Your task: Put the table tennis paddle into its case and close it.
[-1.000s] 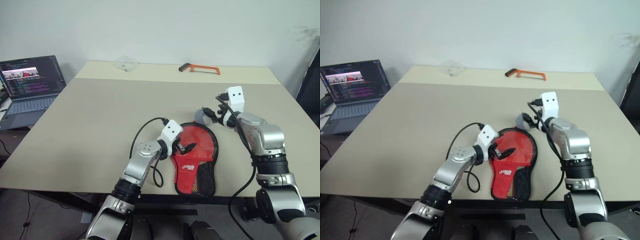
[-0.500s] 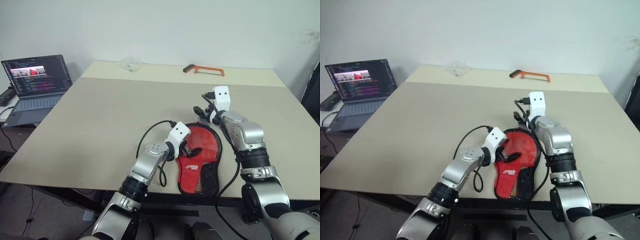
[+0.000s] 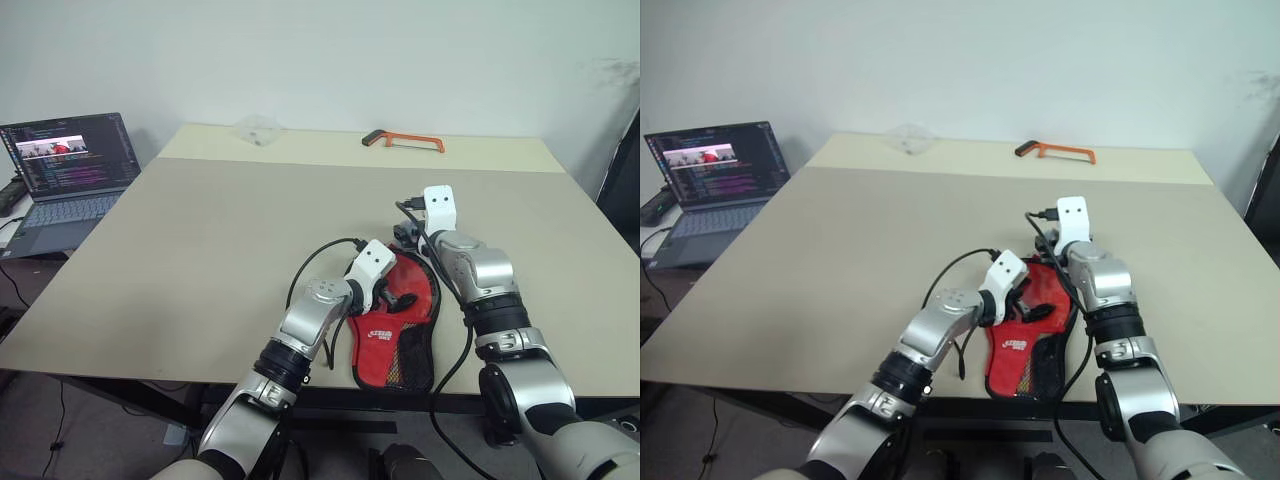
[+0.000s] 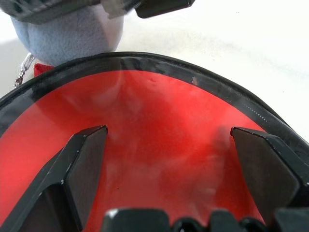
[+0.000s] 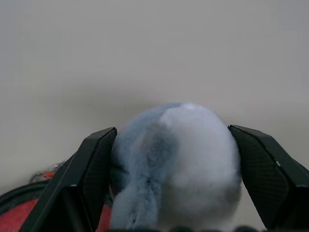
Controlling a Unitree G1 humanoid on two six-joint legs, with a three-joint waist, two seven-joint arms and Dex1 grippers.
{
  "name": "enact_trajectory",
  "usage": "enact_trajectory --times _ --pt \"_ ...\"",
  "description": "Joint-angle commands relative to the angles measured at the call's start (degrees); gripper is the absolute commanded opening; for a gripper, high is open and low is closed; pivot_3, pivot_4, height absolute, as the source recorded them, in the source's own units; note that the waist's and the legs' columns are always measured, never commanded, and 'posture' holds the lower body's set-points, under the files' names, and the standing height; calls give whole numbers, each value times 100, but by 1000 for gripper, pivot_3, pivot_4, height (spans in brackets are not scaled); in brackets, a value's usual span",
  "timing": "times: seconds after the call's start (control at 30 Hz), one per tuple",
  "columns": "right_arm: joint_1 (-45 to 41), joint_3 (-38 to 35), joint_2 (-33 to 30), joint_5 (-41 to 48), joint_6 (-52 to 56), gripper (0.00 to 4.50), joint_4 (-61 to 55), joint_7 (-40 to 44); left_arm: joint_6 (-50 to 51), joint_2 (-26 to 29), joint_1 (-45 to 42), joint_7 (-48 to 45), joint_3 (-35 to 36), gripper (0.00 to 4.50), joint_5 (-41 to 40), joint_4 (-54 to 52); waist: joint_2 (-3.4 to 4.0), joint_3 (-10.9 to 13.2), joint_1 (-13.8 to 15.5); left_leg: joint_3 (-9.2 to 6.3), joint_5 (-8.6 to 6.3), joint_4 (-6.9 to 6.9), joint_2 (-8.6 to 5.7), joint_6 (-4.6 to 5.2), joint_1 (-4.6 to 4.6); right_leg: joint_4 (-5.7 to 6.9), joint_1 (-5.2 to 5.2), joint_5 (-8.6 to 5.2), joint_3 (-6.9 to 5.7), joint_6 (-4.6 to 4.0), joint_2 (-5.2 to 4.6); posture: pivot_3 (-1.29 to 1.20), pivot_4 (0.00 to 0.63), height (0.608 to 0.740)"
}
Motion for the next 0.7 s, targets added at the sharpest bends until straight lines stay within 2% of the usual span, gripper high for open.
enact_trajectory --times 0.03,0.1,0.3,0.37,0.47,0.7 --pt "-208 -136 -5 -74 -121 3630 85 -181 384 41 269 4 -185 4500 86 305 7 -5 -2 0 0 0 0 0 0 0 0 0 0 0 0 0 150 740" --pt "-226 -121 2 -89 -162 3117 152 -205 381 37 253 18 -184 4500 96 311 11 -8 -5 0 0 -1 0 0 0 0 0 -1 -1 -1 0 0 150 740" --pt "-300 -45 32 -162 -304 1111 318 -226 339 49 241 36 -205 4500 113 373 12 -10 -10 -1 0 -1 0 0 0 -1 0 -1 0 0 0 0 150 740" --pt "-374 -22 26 -212 -455 685 419 -212 343 68 252 40 -222 4500 125 383 12 -10 -12 -1 0 -1 0 0 1 0 0 -1 0 0 0 0 150 740" --pt "-568 15 -12 -267 -875 323 663 -96 349 84 265 52 -229 4500 114 372 13 -10 -15 0 0 0 -1 0 1 -1 0 -1 0 1 0 0 150 740" --pt "-1146 250 -368 -648 -1854 281 1786 110 395 78 328 89 -285 4500 118 284 13 -10 -23 -1 0 0 -2 0 1 -3 1 -1 -1 2 -1 0 150 740"
